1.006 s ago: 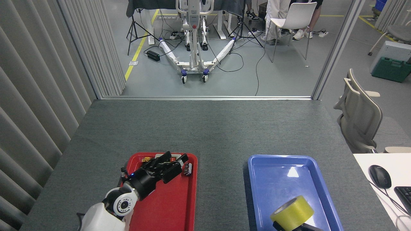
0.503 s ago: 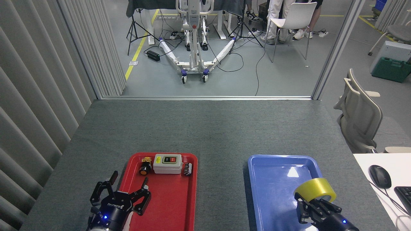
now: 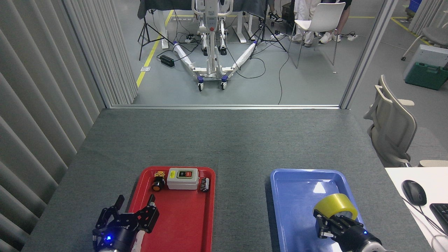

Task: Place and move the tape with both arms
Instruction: 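Lower the tape into the blue tray with the right gripper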

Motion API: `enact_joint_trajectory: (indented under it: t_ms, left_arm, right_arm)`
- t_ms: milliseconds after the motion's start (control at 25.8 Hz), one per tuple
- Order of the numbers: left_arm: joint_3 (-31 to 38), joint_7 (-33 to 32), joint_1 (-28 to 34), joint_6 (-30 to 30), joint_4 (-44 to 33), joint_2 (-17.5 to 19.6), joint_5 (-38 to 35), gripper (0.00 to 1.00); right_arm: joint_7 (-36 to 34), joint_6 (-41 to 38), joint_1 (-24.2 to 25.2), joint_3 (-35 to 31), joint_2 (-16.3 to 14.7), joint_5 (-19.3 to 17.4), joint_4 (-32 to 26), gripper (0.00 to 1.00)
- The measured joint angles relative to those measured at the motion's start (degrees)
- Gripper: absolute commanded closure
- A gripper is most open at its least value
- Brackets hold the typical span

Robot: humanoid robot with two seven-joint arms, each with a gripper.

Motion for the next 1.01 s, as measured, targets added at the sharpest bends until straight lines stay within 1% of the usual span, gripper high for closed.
enact_joint_trajectory:
  t_ms: [155, 271, 348, 426, 619, 812, 1006]
  left_arm:
    - [-0.4, 0.2, -0.2, -0.5, 0.4, -0.2, 0.1, 0.0]
    - [-0.7, 0.3, -0.6, -0.7, 0.6, -0.3, 0.1, 0.0]
    - [-0.7, 0.3, -0.8, -0.7, 0.6, -0.3, 0.1, 0.0]
    - [-0.8, 0.3, -0.8, -0.7, 0.6, -0.2, 0.2, 0.0]
    - [-0.8, 0.3, -0.9, -1.0, 0.6, 0.0, 0.2, 0.0]
    - [-0.9, 0.1, -0.9, -1.1, 0.6, 0.3, 0.2, 0.0]
    - [-0.8, -0.1, -0.9, -1.6, 0.6, 0.6, 0.3, 0.0]
  right_arm:
    - [1.2, 0.0, -1.0, 0.2, -0.1, -0.1, 0.2, 1.0]
    - [8.2, 0.5, -2.1, 0.2, 0.0, -0.9, 0.2, 1.0]
    - [13.1, 2.5, -2.8, 0.2, 0.0, -1.4, 0.1, 1.0]
    - [16.0, 4.8, -3.5, 0.2, 0.1, -1.7, 0.2, 1.0]
    - [19.6, 8.6, -6.1, 0.5, 0.1, -3.3, 1.0, 1.0]
    - [22.4, 13.5, -10.3, 2.7, 0.1, -6.7, 2.8, 1.0]
    - [27.6, 17.1, -12.0, 3.7, 1.6, -8.5, 3.5, 1.0]
